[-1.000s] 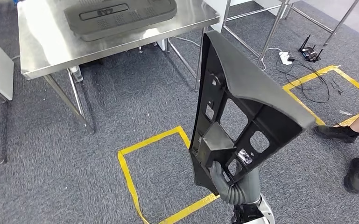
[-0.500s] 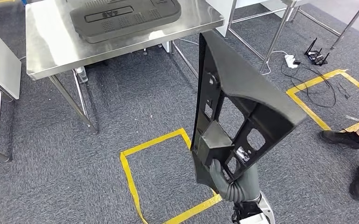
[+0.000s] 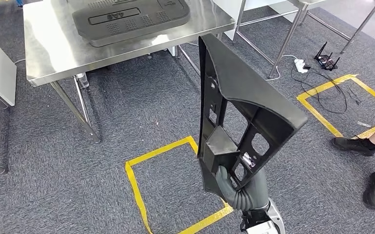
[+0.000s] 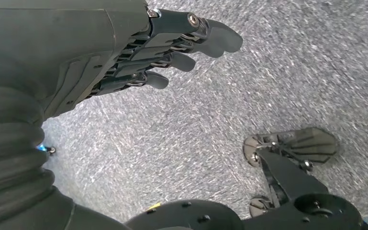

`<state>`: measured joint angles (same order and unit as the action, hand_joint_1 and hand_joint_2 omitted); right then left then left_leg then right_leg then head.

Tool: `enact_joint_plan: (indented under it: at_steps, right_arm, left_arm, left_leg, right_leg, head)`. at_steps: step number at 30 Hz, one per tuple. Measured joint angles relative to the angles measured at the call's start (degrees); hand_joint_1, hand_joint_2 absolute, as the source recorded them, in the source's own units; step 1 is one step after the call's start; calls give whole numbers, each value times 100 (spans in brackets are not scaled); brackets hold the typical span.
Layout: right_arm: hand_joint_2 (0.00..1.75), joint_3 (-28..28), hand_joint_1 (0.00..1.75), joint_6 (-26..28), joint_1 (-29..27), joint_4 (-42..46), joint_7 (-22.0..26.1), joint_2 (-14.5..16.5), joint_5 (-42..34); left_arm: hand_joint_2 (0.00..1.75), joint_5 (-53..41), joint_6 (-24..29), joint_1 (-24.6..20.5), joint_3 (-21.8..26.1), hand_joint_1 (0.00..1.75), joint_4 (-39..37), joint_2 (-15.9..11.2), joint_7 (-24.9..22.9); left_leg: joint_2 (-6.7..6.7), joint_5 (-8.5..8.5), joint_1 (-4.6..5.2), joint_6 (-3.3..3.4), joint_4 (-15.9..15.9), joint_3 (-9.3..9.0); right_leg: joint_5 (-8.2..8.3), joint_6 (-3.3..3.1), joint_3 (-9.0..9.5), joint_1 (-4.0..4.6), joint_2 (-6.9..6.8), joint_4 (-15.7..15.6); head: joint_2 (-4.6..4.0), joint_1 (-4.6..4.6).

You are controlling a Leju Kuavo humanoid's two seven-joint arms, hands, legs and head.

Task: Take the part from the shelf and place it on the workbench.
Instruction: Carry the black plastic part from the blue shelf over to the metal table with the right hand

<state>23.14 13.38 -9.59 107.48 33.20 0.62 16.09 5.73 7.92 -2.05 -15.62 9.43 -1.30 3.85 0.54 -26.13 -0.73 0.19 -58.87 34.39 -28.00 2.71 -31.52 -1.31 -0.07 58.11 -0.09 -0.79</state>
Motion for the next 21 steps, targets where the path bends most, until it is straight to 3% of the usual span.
enact_joint_plan:
  at_steps: [2,4,5,6,7,9,11,13,16,17,19,21]
  right_arm:
    - [175,2,175,3,3,-1,0,1,-1]
    - [175,3,175,7,4,-12,-1,-3,-3]
    - [175,3,175,8,2,-24,-2,-5,-4]
    - [175,3,175,8,1,-34,-5,-7,-4]
    - [175,3,175,9,1,-42,-9,-8,-5]
    - [175,3,175,10,4,-46,-16,-8,-5]
    - [175,2,175,12,6,-46,-20,-7,-5]
    - [175,0,175,15,3,-46,-22,-7,-6]
    - [175,-2,175,23,2,-46,-22,-3,-5]
    - [175,-2,175,27,2,-46,-22,1,-5]
    - [175,-2,175,37,4,-49,-22,4,-6]
    - [175,-2,175,44,-2,-57,-22,5,-7]
  left_arm:
    - [175,-1,-4,-2,1,0,1,3,4]
    - [175,-3,-7,-5,2,0,1,3,5]
    - [175,-7,-9,-4,2,0,1,3,4]
    - [175,-9,-11,-3,2,0,1,4,4]
    - [175,-13,-14,-2,1,0,1,7,4]
    - [175,-17,-18,-4,1,0,2,18,4]
    - [175,-19,-20,-6,0,0,3,30,4]
    - [175,-19,-15,-3,-1,0,3,34,4]
    - [175,-20,-7,-4,-1,0,5,27,4]
    - [175,-20,-5,-5,-1,0,5,26,4]
    - [175,-20,-5,-4,-2,0,5,31,4]
    - [175,-20,-5,7,-3,0,4,31,1]
  left_leg:
    - [-1,3,-13,86,27,-24]
    - [0,-15,6,132,27,-26]
    - [3,-24,15,142,27,-30]
    - [9,-33,24,150,26,-39]
    - [18,-43,29,150,26,-55]
    - [42,-68,34,137,26,-94]
    - [60,-106,58,91,21,-115]
    - [64,-130,69,32,28,-120]
    - [30,-220,54,-64,-86,-90]
    - [14,-330,46,-95,-310,10]
    - [-5,-616,19,-144,-1028,380]
    - [-9,-705,-11,-181,-1527,709]
  right_leg:
    - [-208,-16,-246,10,-2,459]
    - [-488,-61,-688,16,0,1269]
    - [-554,-59,-867,17,0,1561]
    - [-527,-35,-945,17,0,1641]
    - [-409,3,-901,18,0,1479]
    - [-54,55,-563,29,-1,682]
    - [167,26,-271,55,-1,79]
    - [197,-35,-210,86,0,-25]
    - [204,-126,-119,12,-4,-91]
    - [194,-159,-69,-20,-9,-114]
    - [152,-214,-6,-24,-18,-122]
    - [104,-226,46,-29,-10,-121]
  head:
    - [0,19]
    - [0,36]
    - [0,38]
    - [0,39]
    - [0,39]
    - [0,42]
    - [0,38]
    - [0,34]
    - [0,20]
    - [0,5]
    - [0,-22]
    - [0,-24]
